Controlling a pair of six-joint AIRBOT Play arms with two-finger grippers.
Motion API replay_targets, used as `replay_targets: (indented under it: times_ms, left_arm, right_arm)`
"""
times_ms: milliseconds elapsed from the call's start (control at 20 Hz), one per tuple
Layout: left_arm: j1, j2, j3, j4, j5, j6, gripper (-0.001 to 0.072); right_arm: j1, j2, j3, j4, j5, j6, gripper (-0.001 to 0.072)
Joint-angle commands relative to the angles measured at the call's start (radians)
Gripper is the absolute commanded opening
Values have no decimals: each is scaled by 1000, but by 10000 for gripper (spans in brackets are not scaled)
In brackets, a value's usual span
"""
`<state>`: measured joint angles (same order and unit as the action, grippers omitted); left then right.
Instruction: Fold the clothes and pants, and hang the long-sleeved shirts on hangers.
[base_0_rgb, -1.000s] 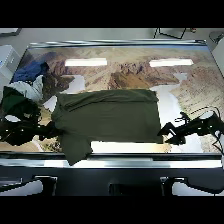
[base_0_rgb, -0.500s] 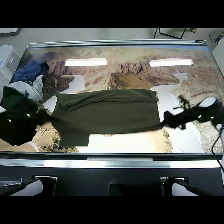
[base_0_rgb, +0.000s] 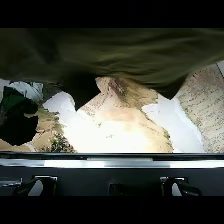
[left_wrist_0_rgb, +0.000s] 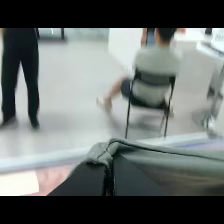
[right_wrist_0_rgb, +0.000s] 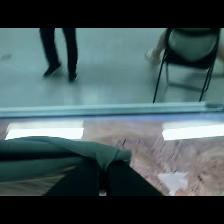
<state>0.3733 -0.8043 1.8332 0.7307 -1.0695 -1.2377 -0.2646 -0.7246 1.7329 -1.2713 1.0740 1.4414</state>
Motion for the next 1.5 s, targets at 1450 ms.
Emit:
replay_targets:
  times_ms: [1450]
  left_arm:
    - [-284, -745, -592, 167, 508, -87, 20]
  right_arm:
    - [169, -954, -289, -84, -509, 413, 35]
